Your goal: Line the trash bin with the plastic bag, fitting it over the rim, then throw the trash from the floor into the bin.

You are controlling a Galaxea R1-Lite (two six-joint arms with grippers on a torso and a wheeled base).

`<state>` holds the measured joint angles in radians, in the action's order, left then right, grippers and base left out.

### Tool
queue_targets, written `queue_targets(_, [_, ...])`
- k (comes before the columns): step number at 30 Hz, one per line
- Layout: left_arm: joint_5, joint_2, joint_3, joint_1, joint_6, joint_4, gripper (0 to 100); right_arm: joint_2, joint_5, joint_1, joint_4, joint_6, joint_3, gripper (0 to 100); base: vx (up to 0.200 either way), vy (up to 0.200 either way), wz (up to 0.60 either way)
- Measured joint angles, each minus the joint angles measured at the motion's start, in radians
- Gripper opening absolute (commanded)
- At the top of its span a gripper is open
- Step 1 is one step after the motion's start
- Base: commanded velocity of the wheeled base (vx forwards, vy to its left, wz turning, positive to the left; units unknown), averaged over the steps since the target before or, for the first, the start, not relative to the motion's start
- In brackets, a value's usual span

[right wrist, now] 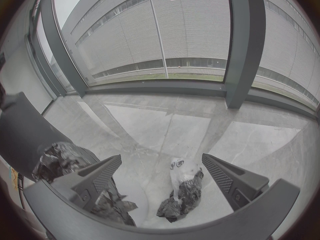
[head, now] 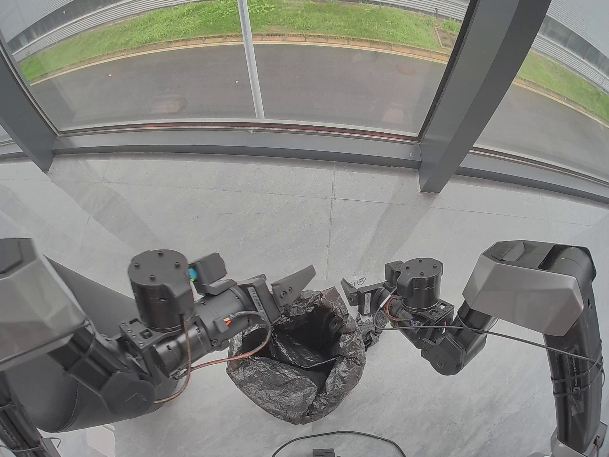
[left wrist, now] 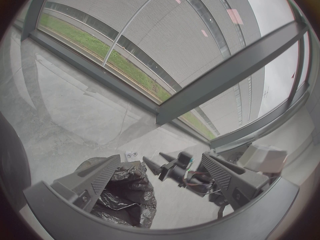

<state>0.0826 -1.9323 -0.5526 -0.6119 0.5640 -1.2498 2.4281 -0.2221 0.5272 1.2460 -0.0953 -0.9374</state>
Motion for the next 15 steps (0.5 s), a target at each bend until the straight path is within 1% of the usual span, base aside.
queue_targets(3, [0.0,0.067,0.036,0.023,0.017,-0.017,100,0.015,-0.01,-0.01,-0.067,-0.01,-0.011,100,0.0,0.0,0.0])
queue_targets(7, [0.004,0.119,0.057,0.054,0.026,-0.021,100,0.023,-0.017,-0.023,-0.217,-0.059,-0.031,100,0.0,0.0,0.0])
queue_targets(10, [0.005,0.137,0.065,0.069,0.029,-0.023,100,0.022,-0.02,-0.028,-0.349,-0.127,-0.067,100,0.0,0.0,0.0])
queue_targets(15, [0.009,0.149,0.072,0.098,0.029,-0.024,100,0.018,-0.025,-0.033,-0.637,-0.257,-0.195,100,0.0,0.0,0.0])
